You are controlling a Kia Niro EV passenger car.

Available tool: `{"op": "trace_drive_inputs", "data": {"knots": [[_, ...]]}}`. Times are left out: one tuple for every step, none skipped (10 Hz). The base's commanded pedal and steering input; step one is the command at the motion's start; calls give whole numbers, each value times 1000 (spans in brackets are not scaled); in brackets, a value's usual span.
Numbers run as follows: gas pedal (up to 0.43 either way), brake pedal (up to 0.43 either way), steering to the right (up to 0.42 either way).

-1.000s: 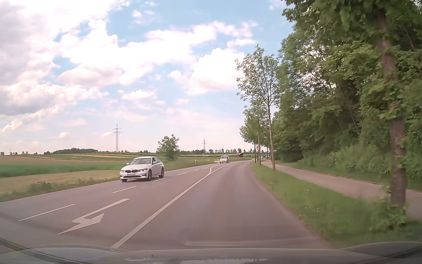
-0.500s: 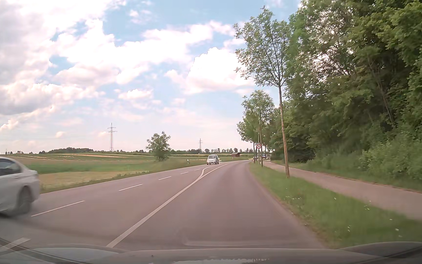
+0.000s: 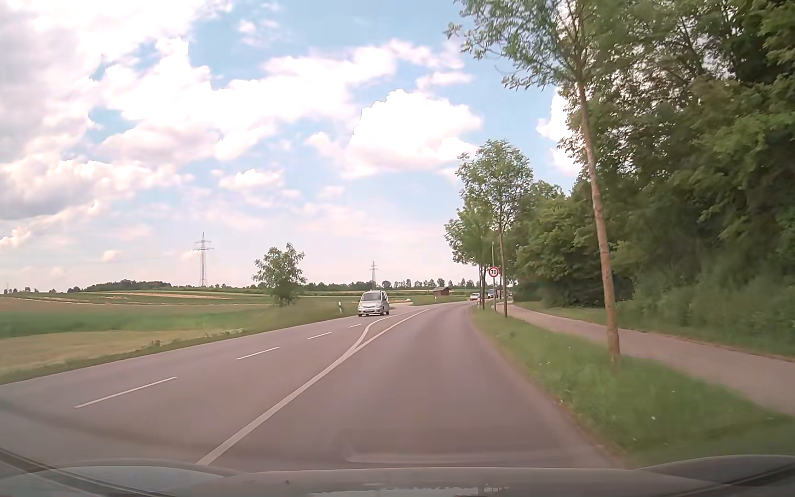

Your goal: Follow the waypoints while adhering to traffic rules and regulations

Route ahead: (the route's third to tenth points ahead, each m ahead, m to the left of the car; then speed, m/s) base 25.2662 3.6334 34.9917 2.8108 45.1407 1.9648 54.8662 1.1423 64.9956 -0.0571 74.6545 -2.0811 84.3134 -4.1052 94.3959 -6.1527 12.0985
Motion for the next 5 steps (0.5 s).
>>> {"op": "trace_drive_inputs", "data": {"knots": [[339, 18, 6], [331, 18, 7], [331, 18, 8], [331, 18, 9], [311, 18, 11]]}}
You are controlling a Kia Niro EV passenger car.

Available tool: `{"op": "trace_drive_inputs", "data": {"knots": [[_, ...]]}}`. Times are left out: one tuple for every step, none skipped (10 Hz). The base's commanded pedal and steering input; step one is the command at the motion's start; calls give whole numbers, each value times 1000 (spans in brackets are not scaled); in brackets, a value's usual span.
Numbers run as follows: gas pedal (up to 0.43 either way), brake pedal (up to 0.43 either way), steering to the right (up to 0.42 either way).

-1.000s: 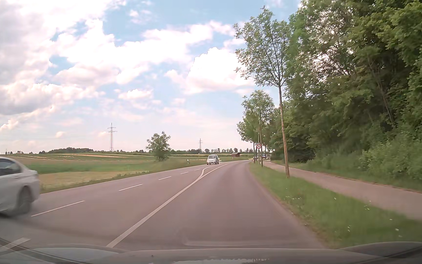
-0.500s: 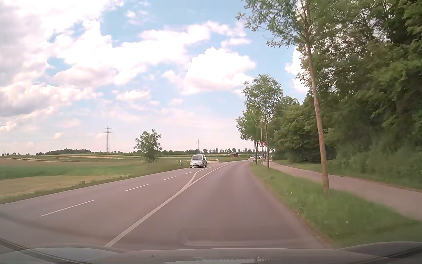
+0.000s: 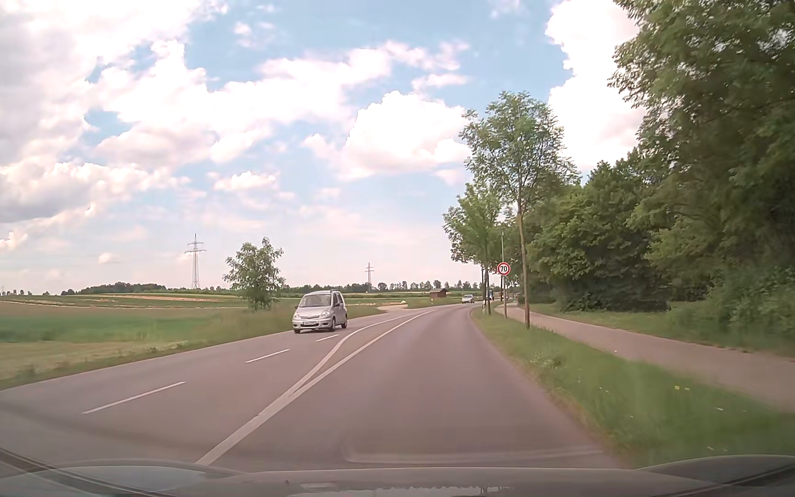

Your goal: Follow the waypoints while adhering to traffic rules and regulations

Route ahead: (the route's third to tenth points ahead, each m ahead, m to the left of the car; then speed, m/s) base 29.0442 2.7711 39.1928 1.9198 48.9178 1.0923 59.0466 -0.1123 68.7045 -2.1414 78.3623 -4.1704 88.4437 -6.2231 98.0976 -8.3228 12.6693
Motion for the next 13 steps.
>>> {"op": "trace_drive_inputs", "data": {"knots": [[280, 18, 15], [280, 18, 15], [280, 18, 14], [280, 18, 11], [280, 18, 8], [280, 18, 8], [280, 18, 9], [280, 18, 10], [280, 18, 10], [280, 18, 9], [280, 18, 9], [280, 18, 9], [280, 18, 9]]}}
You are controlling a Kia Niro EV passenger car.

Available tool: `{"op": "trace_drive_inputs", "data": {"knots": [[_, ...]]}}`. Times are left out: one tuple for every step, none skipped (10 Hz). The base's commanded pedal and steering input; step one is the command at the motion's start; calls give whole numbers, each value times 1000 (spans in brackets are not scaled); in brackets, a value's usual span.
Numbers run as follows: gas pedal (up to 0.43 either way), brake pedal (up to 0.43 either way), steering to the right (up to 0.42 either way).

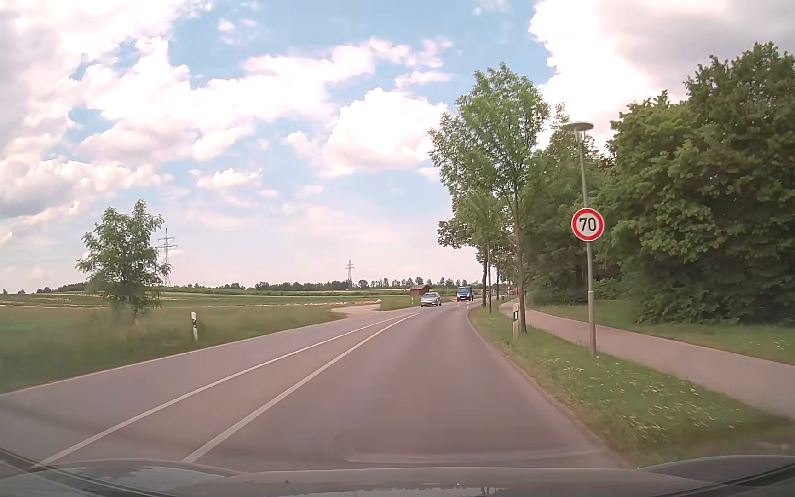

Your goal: Follow the waypoints while adhering to traffic rules and regulations

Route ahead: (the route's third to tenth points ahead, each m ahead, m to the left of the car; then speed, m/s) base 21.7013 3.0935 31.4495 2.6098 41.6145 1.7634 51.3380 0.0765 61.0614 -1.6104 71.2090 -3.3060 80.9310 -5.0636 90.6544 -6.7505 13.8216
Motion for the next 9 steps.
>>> {"op": "trace_drive_inputs", "data": {"knots": [[280, 18, 8], [280, 18, 9], [280, 18, 8], [280, 18, 9], [280, 18, 9], [280, 18, 9], [280, 18, 9], [280, 18, 10], [248, 18, 10]]}}
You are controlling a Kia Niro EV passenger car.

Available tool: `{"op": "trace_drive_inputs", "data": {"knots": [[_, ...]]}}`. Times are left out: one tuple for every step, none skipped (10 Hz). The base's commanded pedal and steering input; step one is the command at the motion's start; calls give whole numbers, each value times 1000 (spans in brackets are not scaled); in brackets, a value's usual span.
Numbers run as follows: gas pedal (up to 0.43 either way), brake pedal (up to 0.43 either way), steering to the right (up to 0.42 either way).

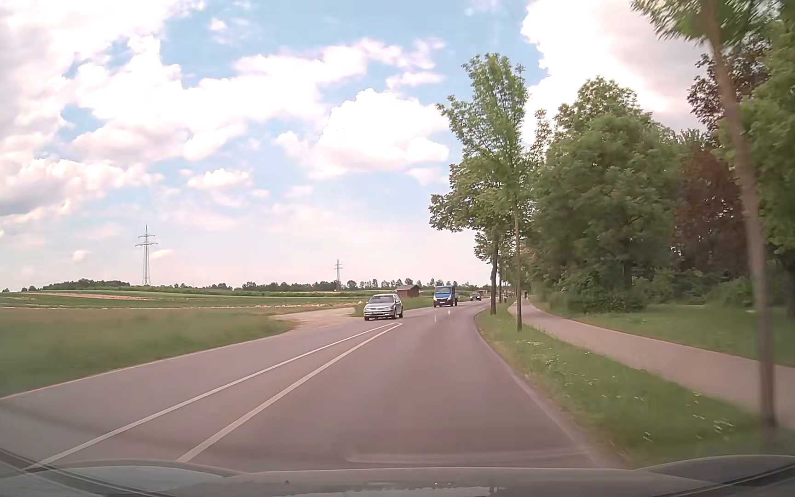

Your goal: Follow the waypoints while adhering to traffic rules and regulations

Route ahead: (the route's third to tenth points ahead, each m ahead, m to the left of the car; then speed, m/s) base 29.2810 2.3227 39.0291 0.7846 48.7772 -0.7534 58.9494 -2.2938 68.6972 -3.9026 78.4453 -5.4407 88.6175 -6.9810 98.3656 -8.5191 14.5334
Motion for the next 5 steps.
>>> {"op": "trace_drive_inputs", "data": {"knots": [[240, 18, 11], [240, 18, 12], [240, 18, 12], [150, 18, 14], [130, 18, 14]]}}
